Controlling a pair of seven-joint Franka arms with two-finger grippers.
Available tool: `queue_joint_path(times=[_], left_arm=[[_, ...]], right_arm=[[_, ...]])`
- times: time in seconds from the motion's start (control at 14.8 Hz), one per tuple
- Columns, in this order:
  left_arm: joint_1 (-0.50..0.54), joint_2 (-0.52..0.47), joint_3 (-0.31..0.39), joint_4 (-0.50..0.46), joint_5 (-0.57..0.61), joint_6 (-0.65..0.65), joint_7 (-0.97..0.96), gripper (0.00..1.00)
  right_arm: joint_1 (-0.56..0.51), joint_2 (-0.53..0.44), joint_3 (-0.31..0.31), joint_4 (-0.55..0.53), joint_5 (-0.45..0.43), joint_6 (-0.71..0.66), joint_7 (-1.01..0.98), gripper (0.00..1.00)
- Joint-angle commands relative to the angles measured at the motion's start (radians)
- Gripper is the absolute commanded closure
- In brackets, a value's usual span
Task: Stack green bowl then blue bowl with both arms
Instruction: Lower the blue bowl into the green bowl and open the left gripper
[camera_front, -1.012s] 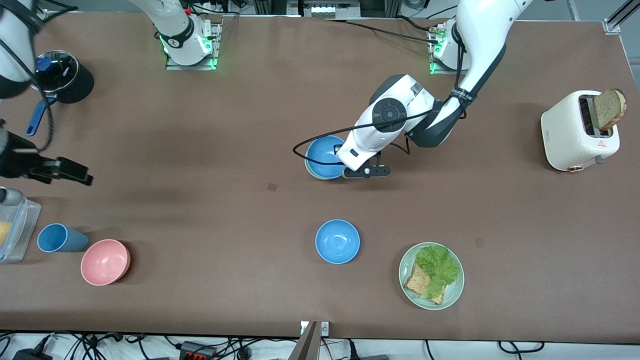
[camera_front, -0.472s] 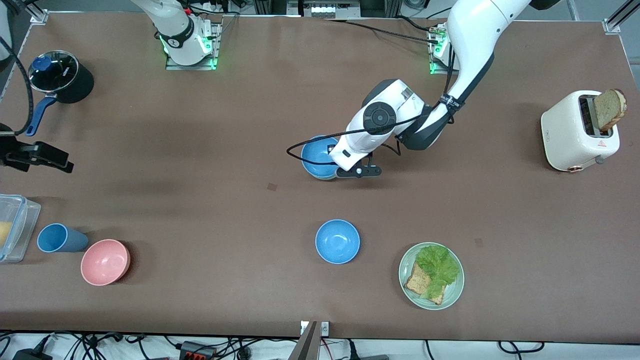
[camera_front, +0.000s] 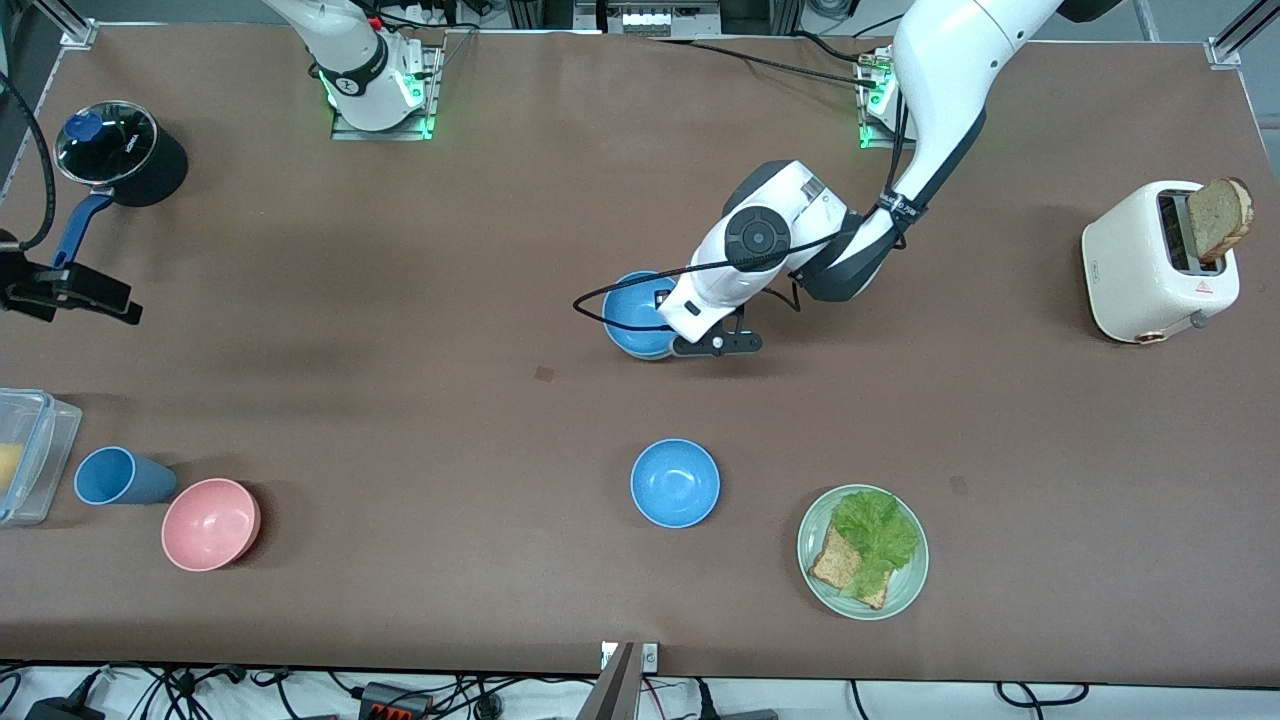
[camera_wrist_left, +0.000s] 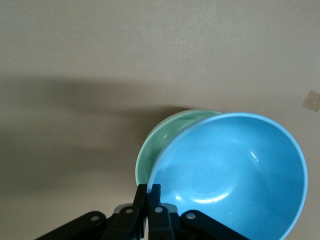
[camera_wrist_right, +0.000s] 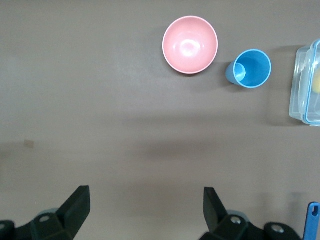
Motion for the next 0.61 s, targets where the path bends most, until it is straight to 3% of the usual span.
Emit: queue_joint_path(times=[0.0,0.07,0.13,0.54], left_arm=[[-0.009,0.006,0.004,0.016,0.044,-0.008,-0.022,0.84],[0.0,0.006,0.002,0.018,0.044,-0.011,-0.023,0.68],[0.005,0.005,0.002,0.021,0.044,-0.02,-0.026,0.6],[0.092,-0.037,-0.014,0.067,0.044,-0.136,0.046,0.57]], right_arm=[[0.008,-0.108,0.017,-0.14,-0.051,0.014,-0.001,0.0],[0.008,-0.123,0.018,-0.163,-0.051,0.02,0.0,0.0],[0.008,-0.137,0.018,-0.188,-0.051,0.031,0.0,0.0],[0.006,-0.198,0.017,-0.291,-0.033,0.097,-0.001,0.0]])
